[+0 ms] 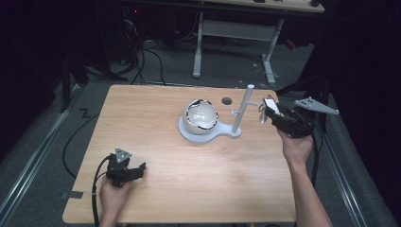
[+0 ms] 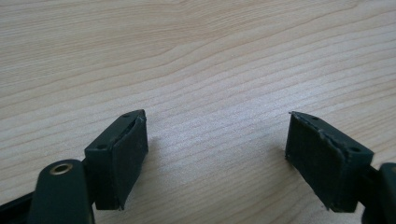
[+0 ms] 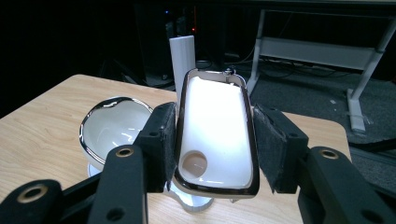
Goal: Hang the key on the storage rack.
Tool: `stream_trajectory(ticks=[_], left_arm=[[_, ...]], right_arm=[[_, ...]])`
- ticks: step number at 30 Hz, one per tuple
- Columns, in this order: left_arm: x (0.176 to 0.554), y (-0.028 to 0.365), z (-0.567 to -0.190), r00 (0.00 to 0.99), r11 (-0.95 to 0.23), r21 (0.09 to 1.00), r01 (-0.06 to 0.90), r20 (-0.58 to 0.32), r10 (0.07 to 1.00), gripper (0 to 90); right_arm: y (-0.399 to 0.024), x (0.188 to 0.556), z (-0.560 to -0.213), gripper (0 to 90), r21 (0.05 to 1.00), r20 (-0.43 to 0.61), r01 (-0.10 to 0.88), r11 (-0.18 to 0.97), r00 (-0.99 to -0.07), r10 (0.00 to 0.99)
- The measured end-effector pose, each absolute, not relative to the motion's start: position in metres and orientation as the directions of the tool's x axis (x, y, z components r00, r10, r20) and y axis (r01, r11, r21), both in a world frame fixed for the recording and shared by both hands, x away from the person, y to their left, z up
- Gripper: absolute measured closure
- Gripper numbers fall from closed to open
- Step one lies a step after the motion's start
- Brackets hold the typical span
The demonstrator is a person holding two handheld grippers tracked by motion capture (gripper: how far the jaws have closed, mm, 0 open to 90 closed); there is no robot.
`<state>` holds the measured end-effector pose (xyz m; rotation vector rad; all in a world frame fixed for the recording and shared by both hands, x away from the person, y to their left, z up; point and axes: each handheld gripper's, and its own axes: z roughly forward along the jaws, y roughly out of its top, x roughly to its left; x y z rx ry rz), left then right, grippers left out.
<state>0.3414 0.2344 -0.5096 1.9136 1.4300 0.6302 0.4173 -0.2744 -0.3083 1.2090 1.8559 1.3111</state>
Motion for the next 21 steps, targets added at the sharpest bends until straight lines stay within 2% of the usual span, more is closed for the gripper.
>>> stream_trajectory(ticks=[21], left_arm=[[0.341, 0.234, -0.510, 0.287, -0.186, 0.745, 0.641, -0.008, 0.958, 21.3]], right_arm=[[-0.252, 0.428, -0.299, 51.3, 0.929, 0.035, 0.341, 0.145, -0.471, 0.882]])
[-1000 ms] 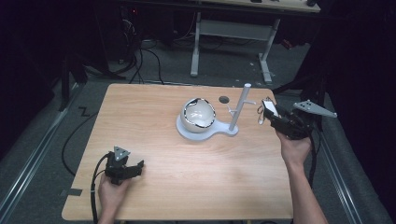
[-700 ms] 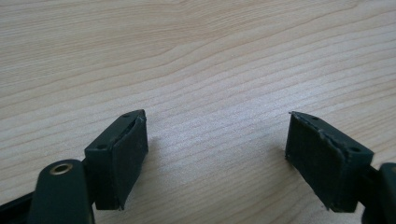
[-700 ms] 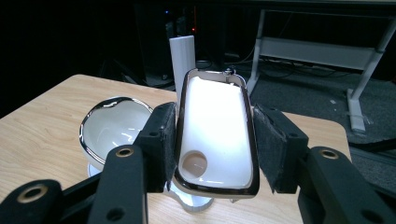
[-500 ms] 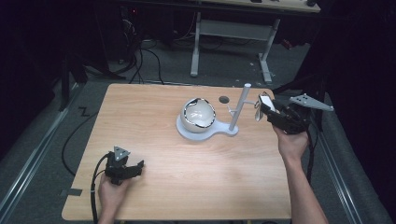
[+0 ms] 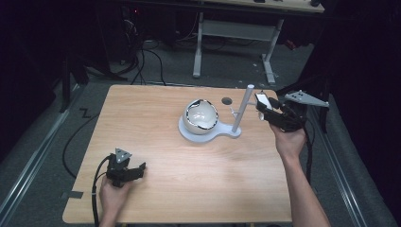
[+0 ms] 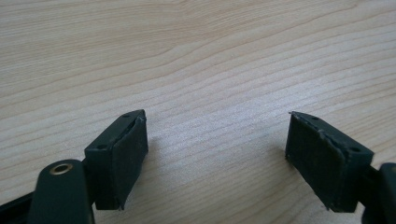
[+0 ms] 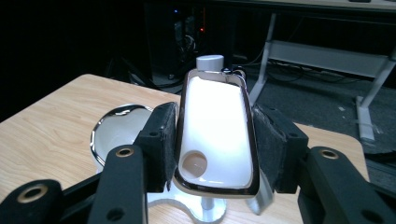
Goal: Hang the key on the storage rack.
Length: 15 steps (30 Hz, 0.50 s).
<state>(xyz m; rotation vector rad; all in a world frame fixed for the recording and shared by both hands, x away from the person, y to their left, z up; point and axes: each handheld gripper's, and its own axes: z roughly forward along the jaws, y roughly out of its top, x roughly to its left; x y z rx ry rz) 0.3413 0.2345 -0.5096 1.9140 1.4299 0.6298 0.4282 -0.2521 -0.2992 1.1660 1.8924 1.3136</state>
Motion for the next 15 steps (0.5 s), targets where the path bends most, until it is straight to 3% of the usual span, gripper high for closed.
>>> stream_trajectory(ticks=[15], left_arm=[[0.3413, 0.2346, -0.5096, 0.287, -0.185, 0.745, 0.641, -0.009, 0.958, 21.3]], right_arm=[[-0.2489, 0.4370, -0.3017, 51.3, 0.920, 0.038, 0.362, 0.148, -0.460, 0.887]])
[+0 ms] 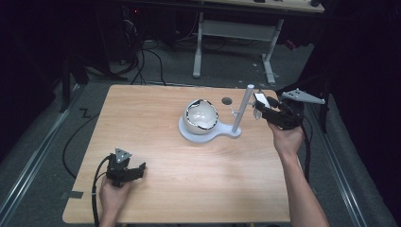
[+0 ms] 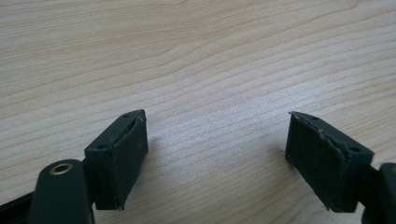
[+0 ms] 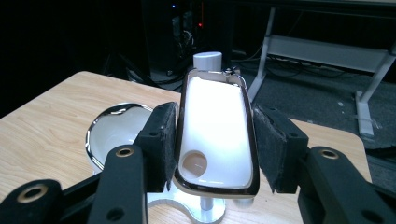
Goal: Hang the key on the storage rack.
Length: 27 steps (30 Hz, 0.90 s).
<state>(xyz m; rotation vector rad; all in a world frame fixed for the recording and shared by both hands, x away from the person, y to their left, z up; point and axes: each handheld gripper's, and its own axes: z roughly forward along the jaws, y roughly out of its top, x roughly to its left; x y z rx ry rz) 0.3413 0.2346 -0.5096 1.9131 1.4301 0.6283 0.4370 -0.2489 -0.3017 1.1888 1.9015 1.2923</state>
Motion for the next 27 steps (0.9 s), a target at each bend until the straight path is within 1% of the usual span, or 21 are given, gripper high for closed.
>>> stream_trajectory(ticks=[5, 22, 27], left_arm=[[0.341, 0.235, -0.510, 0.287, -0.186, 0.745, 0.641, -0.009, 0.958, 21.3], [0.341, 0.235, -0.510, 0.287, -0.185, 0.745, 0.642, -0.010, 0.958, 21.3], [0.341, 0.235, -0.509, 0.287, -0.184, 0.745, 0.642, -0.011, 0.958, 21.3]], right_arm=[[-0.252, 0.438, -0.304, 51.3, 0.922, 0.042, 0.361, 0.141, -0.453, 0.890], [-0.271, 0.440, -0.328, 51.1, 0.902, 0.065, 0.413, 0.126, -0.420, 0.905], [-0.272, 0.439, -0.330, 51.1, 0.904, 0.061, 0.408, 0.126, -0.415, 0.908]])
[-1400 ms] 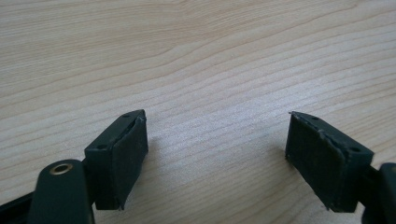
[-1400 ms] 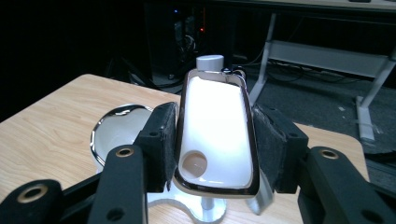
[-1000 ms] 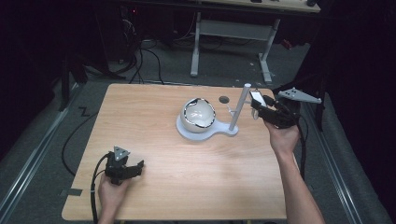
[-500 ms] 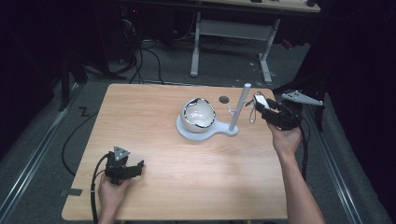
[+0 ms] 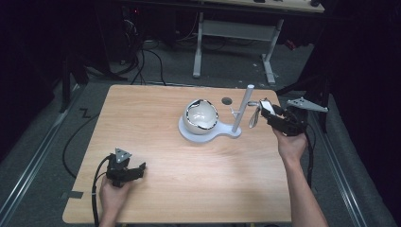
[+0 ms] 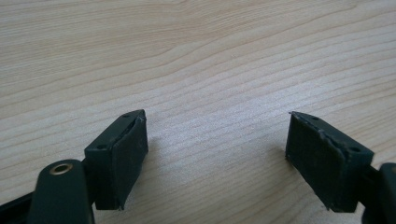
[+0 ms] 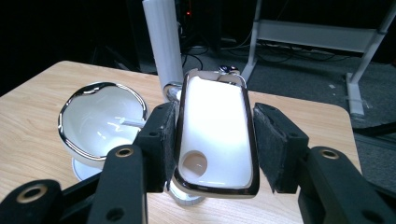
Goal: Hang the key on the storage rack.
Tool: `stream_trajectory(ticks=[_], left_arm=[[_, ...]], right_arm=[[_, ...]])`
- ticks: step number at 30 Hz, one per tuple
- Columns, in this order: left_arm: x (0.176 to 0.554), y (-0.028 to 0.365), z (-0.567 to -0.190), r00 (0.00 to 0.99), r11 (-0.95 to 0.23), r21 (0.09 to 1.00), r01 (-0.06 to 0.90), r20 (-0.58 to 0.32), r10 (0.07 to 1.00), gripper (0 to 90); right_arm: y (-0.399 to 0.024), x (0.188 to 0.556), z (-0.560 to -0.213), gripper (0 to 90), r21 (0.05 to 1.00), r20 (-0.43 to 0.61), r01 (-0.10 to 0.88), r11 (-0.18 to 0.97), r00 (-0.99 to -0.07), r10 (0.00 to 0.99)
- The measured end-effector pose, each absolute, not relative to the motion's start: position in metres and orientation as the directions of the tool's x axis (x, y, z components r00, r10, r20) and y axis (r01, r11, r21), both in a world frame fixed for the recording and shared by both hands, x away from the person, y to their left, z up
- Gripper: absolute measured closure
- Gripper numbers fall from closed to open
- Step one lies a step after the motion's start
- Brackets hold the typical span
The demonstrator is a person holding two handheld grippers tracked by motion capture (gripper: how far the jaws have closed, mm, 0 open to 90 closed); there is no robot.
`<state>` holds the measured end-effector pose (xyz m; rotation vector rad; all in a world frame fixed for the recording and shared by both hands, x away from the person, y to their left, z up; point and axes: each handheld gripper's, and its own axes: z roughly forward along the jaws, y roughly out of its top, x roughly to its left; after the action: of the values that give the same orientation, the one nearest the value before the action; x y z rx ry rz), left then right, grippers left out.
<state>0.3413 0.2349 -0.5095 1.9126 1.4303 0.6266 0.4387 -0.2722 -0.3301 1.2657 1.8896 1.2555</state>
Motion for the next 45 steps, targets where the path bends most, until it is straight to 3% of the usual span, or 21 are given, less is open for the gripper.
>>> stream_trajectory(ticks=[28, 45], left_arm=[[0.341, 0.234, -0.510, 0.287, -0.185, 0.745, 0.641, -0.009, 0.958, 21.3], [0.341, 0.234, -0.510, 0.287, -0.186, 0.745, 0.641, -0.008, 0.958, 21.3]], right_arm=[[-0.247, 0.446, -0.369, 50.8, 0.880, 0.010, 0.434, 0.192, -0.422, 0.906], [-0.237, 0.454, -0.388, 50.0, 0.869, 0.030, 0.460, 0.184, -0.419, 0.908]])
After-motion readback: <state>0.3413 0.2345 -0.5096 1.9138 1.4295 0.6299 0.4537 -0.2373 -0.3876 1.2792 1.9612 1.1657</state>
